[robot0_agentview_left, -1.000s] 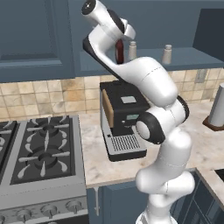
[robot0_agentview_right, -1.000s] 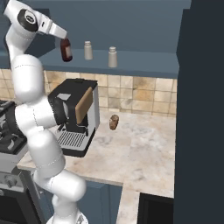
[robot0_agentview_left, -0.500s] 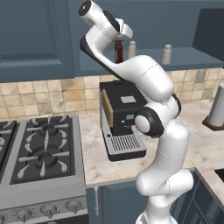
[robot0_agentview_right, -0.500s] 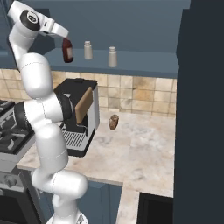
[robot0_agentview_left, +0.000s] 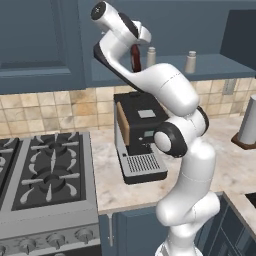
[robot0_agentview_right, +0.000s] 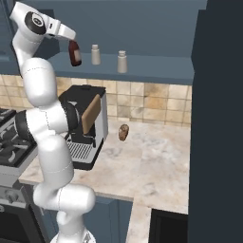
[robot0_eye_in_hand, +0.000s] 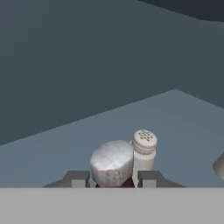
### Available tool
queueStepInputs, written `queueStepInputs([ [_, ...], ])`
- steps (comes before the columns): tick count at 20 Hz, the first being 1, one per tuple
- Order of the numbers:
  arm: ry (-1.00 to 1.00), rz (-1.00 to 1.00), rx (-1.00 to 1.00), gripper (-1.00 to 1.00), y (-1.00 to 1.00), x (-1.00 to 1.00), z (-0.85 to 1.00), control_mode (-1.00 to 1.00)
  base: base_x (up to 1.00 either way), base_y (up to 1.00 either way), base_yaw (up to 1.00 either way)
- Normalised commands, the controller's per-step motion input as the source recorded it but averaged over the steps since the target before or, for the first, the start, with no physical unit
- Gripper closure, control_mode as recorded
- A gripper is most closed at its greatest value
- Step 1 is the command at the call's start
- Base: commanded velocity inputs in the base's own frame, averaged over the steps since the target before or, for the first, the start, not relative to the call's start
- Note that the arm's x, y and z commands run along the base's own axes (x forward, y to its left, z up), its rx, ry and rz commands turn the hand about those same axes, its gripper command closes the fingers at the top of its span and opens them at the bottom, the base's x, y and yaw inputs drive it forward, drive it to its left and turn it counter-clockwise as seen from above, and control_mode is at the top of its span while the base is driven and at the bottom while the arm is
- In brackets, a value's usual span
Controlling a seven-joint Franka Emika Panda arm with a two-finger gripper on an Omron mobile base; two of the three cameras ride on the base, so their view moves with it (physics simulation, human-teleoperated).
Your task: There are various items on the counter. Only move the condiments/shakers into the cabinet.
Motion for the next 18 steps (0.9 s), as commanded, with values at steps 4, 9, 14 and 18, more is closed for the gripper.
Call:
queueStepInputs([
  [4,0.0,0.0,0.0,-1.0,0.0,0.0,0.0,-1.0,0.0,0.0,0.0],
  [9,-0.02,0.0,0.0,-1.0,0.0,-0.15,0.0,-1.0,0.0,0.0,0.0],
  [14,-0.18,0.0,0.0,-1.0,0.0,-0.85,0.0,-1.0,0.0,0.0,0.0],
  [18,-0.3,0.0,0.0,-1.0,0.0,-1.0,-0.05,-1.0,0.0,0.0,0.0],
])
